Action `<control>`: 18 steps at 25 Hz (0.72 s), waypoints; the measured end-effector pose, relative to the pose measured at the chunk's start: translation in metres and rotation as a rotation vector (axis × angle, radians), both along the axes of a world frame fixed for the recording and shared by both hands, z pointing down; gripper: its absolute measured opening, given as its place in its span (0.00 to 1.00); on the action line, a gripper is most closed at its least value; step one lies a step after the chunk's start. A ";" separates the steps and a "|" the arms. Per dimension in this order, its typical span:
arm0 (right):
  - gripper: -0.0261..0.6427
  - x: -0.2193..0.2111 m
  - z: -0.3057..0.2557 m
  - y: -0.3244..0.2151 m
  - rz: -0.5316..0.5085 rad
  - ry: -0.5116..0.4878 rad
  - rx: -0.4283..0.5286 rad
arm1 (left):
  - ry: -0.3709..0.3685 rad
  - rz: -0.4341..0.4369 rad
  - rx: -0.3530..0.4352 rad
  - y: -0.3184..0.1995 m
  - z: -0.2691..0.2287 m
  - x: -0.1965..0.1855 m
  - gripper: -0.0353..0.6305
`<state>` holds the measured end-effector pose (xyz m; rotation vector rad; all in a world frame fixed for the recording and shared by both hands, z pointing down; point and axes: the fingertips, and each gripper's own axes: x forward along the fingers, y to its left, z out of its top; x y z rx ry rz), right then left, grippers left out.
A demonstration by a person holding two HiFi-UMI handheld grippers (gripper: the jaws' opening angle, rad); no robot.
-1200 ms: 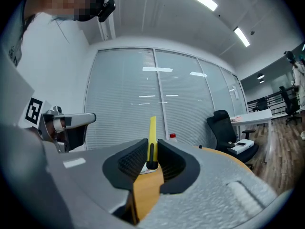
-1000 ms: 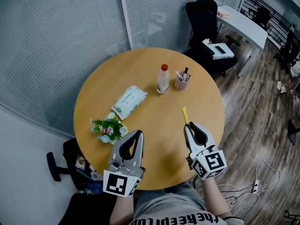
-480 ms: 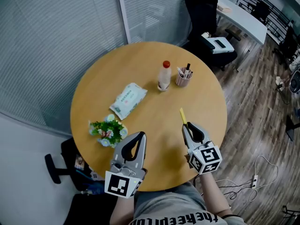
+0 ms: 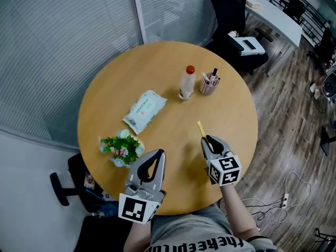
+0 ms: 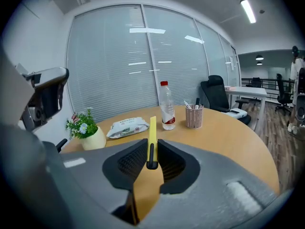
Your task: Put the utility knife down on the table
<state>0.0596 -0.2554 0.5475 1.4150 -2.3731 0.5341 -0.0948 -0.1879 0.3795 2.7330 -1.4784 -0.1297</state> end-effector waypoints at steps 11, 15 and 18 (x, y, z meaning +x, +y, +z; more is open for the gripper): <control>0.14 0.002 0.059 -0.019 0.025 0.059 -0.152 | -0.003 -0.009 -0.030 -0.004 0.012 -0.008 0.07; 0.14 0.004 0.077 -0.020 0.020 0.111 -0.198 | 0.002 -0.013 -0.046 -0.005 0.015 -0.010 0.07; 0.14 0.004 0.085 -0.020 0.016 0.125 -0.221 | -0.002 -0.015 -0.046 -0.005 0.016 -0.012 0.07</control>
